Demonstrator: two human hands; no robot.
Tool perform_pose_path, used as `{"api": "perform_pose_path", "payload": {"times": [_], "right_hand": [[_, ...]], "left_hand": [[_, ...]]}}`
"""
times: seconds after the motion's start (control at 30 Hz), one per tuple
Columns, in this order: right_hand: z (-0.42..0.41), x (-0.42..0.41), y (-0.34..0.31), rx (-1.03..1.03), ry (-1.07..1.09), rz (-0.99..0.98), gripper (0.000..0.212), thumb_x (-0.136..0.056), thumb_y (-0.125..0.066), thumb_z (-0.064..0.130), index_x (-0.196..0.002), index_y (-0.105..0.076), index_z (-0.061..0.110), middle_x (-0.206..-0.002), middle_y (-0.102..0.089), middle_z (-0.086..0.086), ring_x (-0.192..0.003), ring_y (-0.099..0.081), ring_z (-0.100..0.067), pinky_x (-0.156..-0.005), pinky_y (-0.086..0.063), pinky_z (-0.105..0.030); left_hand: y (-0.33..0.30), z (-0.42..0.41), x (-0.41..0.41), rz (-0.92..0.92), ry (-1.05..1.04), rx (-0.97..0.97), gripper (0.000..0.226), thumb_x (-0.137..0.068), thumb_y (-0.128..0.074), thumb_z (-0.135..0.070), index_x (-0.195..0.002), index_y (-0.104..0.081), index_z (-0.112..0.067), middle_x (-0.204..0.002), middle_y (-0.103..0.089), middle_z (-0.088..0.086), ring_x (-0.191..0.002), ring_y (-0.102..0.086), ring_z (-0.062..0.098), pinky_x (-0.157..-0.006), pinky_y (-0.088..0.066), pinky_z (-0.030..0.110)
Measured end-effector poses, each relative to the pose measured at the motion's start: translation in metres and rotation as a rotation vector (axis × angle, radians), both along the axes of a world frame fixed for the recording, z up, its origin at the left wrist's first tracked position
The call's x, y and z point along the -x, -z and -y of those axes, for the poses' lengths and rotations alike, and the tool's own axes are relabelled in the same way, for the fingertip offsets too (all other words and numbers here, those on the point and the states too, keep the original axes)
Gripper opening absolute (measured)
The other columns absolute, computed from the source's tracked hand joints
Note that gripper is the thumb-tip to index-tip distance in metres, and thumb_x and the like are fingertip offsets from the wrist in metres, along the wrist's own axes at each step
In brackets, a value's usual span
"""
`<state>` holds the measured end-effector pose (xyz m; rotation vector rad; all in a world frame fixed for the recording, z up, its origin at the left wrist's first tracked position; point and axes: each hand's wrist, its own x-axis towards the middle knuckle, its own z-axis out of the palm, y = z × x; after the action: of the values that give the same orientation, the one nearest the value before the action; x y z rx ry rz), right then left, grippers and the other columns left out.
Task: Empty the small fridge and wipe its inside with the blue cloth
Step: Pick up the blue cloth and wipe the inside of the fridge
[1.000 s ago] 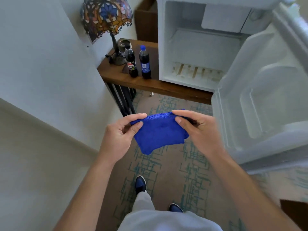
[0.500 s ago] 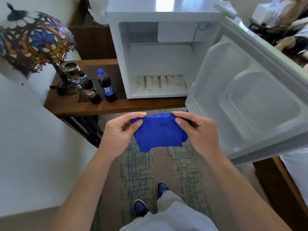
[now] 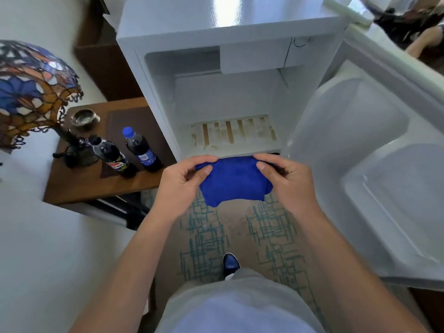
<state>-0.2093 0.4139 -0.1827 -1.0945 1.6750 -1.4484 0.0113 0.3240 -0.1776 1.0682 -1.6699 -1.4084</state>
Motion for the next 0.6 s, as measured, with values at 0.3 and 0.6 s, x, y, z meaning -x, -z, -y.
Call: {"api": "perform_pose_path", "payload": {"times": [0.3, 0.6], "right_hand": [[0.055, 0.009, 0.004, -0.034, 0.073, -0.018, 0.03, -0.096, -0.073, 0.011, -0.102, -0.077, 0.041, -0.1, -0.078, 0.026, -0.102, -0.071, 0.004, -0.087, -0.051, -0.011], [0.086, -0.029, 0.013, -0.044, 0.263, -0.069, 0.033, -0.099, -0.07, 0.014, -0.105, -0.076, 0.045, -0.106, -0.078, 0.021, -0.108, -0.071, -0.004, -0.095, -0.055, -0.025]], "left_hand": [[0.012, 0.069, 0.013, 0.039, 0.084, 0.056, 0.031, -0.099, -0.065, -0.009, -0.112, -0.073, -0.035, -0.117, -0.074, -0.012, -0.113, -0.069, 0.005, -0.095, -0.057, 0.022], [0.027, 0.122, -0.004, 0.03, 0.193, 0.077, 0.03, -0.1, -0.064, -0.009, -0.116, -0.072, -0.033, -0.119, -0.072, -0.016, -0.117, -0.065, 0.001, -0.101, -0.055, 0.025]]}}
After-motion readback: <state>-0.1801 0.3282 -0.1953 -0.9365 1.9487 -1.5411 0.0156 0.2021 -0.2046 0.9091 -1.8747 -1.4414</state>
